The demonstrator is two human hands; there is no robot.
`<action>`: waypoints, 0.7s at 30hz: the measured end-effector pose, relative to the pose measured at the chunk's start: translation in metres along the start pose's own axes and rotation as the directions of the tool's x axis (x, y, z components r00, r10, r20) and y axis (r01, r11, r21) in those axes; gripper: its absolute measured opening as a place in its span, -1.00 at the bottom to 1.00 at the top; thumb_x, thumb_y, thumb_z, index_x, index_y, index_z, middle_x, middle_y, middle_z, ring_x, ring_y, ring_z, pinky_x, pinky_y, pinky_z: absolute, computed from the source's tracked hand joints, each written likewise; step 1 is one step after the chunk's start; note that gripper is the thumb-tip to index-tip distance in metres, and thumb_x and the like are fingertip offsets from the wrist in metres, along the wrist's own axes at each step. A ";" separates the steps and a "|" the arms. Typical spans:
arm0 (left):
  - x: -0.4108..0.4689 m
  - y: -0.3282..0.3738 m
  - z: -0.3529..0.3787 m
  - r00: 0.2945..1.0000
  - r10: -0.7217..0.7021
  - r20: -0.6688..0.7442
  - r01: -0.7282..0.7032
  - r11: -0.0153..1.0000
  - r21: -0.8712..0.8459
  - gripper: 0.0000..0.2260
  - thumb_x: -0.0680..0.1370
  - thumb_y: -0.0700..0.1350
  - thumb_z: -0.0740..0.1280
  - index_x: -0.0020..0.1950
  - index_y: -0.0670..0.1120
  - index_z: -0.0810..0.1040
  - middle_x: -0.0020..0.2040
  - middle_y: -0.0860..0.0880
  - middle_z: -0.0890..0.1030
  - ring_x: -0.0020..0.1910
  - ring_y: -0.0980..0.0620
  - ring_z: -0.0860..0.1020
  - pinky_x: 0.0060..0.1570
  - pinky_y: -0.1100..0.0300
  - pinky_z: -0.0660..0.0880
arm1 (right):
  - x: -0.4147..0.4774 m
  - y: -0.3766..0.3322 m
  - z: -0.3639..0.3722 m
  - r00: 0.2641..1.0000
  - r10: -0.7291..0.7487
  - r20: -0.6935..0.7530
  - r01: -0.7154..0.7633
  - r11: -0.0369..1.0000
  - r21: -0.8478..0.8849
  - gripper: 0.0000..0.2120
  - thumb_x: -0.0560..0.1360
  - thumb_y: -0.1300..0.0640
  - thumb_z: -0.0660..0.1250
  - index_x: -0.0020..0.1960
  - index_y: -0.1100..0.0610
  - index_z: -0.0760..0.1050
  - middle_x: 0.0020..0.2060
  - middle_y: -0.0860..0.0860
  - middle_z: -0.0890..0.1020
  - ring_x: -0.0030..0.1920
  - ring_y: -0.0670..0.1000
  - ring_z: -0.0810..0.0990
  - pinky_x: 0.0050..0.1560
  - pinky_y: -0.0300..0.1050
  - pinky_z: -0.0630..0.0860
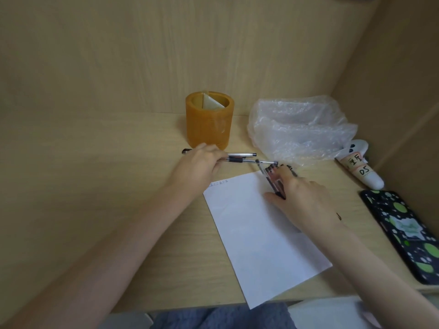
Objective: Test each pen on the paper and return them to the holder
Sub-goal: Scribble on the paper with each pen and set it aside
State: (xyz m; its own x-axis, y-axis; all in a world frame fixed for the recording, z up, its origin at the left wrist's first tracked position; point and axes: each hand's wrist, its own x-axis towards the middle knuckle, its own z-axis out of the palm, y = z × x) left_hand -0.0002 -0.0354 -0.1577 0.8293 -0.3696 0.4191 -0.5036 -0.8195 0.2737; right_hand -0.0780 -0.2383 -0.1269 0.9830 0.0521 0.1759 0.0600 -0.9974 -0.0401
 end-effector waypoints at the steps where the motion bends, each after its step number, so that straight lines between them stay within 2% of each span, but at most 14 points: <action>1: 0.003 0.001 0.002 1.000 0.011 0.010 -0.011 1.000 0.021 -0.77 0.55 -0.20 0.26 0.19 -0.07 0.55 0.03 -0.01 0.58 0.00 -0.03 0.44 -0.13 0.23 0.29 | 0.001 0.002 0.001 1.000 0.004 -0.004 -0.004 1.000 -0.008 -0.63 0.54 -0.11 0.23 0.24 0.07 0.30 0.01 0.06 0.63 0.03 0.18 0.59 -0.23 -0.08 0.27; 6: 0.014 0.004 0.007 0.998 0.029 0.052 -0.034 0.994 0.102 -0.77 0.57 -0.17 0.22 0.19 -0.11 0.54 0.06 -0.08 0.54 0.04 -0.07 0.44 -0.04 0.07 0.40 | 0.002 0.009 0.005 0.997 -0.010 -0.072 0.010 1.000 -0.002 -0.78 0.57 -0.02 0.23 0.16 0.06 0.41 0.00 0.06 0.65 0.00 0.18 0.60 -0.21 -0.08 0.28; 11: 0.016 0.006 0.012 0.994 0.020 0.103 -0.034 0.990 0.135 -0.74 0.57 -0.09 0.21 0.23 -0.11 0.47 0.05 -0.09 0.53 0.09 -0.05 0.40 0.02 0.13 0.35 | -0.001 0.000 0.005 0.993 -0.010 -0.114 0.031 0.984 0.177 -0.84 0.57 0.03 0.21 0.09 0.01 0.52 -0.11 0.02 0.66 -0.03 0.14 0.59 -0.20 -0.09 0.31; 14: 0.016 0.006 0.012 0.998 0.003 0.063 -0.010 0.993 0.115 -0.79 0.54 -0.10 0.27 0.14 -0.14 0.49 0.04 -0.13 0.49 0.07 -0.08 0.38 -0.04 0.11 0.34 | 0.002 -0.007 0.006 0.994 -0.035 -0.106 0.061 0.966 0.252 -0.86 0.57 0.04 0.21 0.02 0.02 0.53 -0.28 -0.07 0.58 -0.10 0.08 0.58 -0.23 -0.12 0.30; 18: 0.014 0.005 0.013 0.997 0.028 0.070 -0.036 0.993 0.117 -0.84 0.52 -0.12 0.31 0.03 -0.18 0.48 -0.01 -0.13 0.52 0.02 -0.11 0.42 -0.03 0.10 0.32 | 0.004 -0.017 0.009 0.995 -0.044 -0.085 0.068 0.953 0.295 -0.86 0.56 0.03 0.22 -0.01 0.03 0.54 -0.30 -0.08 0.56 -0.12 0.05 0.56 -0.24 -0.12 0.32; 21: 0.012 0.004 0.010 0.997 0.044 0.060 -0.052 0.990 0.132 -0.79 0.53 -0.13 0.30 0.11 -0.19 0.49 -0.01 -0.13 0.55 0.02 -0.12 0.44 0.00 0.07 0.35 | 0.005 -0.021 0.011 0.998 -0.054 -0.040 0.065 0.922 0.381 -0.85 0.56 0.04 0.24 -0.08 0.07 0.54 -0.45 -0.09 0.46 -0.32 0.00 0.47 -0.33 -0.11 0.32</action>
State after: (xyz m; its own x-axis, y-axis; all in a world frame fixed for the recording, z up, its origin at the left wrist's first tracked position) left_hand 0.0102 -0.0477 -0.1605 0.8192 -0.4312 0.3781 -0.5095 -0.8498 0.1348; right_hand -0.0719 -0.2165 -0.1364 0.9706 0.1035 0.2175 0.1854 -0.8976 -0.4000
